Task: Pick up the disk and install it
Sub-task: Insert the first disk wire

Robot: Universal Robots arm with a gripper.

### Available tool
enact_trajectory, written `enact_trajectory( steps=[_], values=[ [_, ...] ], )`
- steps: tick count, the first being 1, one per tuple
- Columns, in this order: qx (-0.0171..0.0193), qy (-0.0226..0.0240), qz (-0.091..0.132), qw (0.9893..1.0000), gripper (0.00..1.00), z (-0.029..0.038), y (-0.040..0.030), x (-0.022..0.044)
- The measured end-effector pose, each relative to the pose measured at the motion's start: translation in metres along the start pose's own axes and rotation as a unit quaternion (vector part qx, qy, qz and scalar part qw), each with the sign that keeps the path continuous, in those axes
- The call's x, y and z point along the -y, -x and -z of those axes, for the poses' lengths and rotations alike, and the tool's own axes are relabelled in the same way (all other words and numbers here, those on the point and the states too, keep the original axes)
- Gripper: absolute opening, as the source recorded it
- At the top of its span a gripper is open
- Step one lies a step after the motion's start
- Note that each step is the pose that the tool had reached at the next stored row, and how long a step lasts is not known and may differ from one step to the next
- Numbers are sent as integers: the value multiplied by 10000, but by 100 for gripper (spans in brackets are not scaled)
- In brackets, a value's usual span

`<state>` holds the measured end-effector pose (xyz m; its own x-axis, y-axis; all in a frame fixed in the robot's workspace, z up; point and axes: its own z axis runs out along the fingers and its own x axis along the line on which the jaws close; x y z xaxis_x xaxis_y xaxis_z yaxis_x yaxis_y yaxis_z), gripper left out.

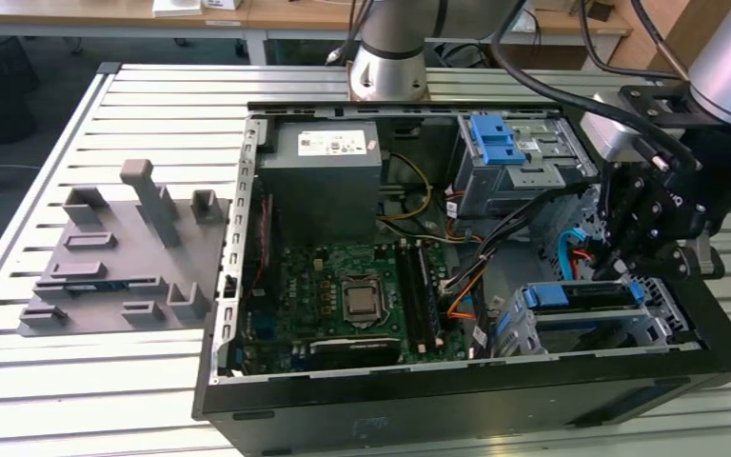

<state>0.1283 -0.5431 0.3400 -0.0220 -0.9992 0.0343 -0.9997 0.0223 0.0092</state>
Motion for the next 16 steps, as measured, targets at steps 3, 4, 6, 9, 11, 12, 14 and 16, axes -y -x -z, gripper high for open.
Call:
enact_trajectory(
  steps=[3, 4, 6, 9, 11, 12, 14, 16],
  values=[
    [0, 1, -12, 10000, 16, -10, -15, 0],
    [1, 1, -20, 10000, 16, -15, -18, 1],
    [0, 1, -38, 10000, 16, -18, -18, 1],
    [1, 2, -62, 10000, 16, -27, -28, 2],
    [1, 3, -75, 10000, 16, -31, -29, 4],
    [1, 3, -87, 10000, 16, -32, -29, 5],
    [1, 4, -120, 9999, 16, -38, -30, 4],
    [2, 5, -145, 9999, 16, -45, -31, 5]
  ],
)
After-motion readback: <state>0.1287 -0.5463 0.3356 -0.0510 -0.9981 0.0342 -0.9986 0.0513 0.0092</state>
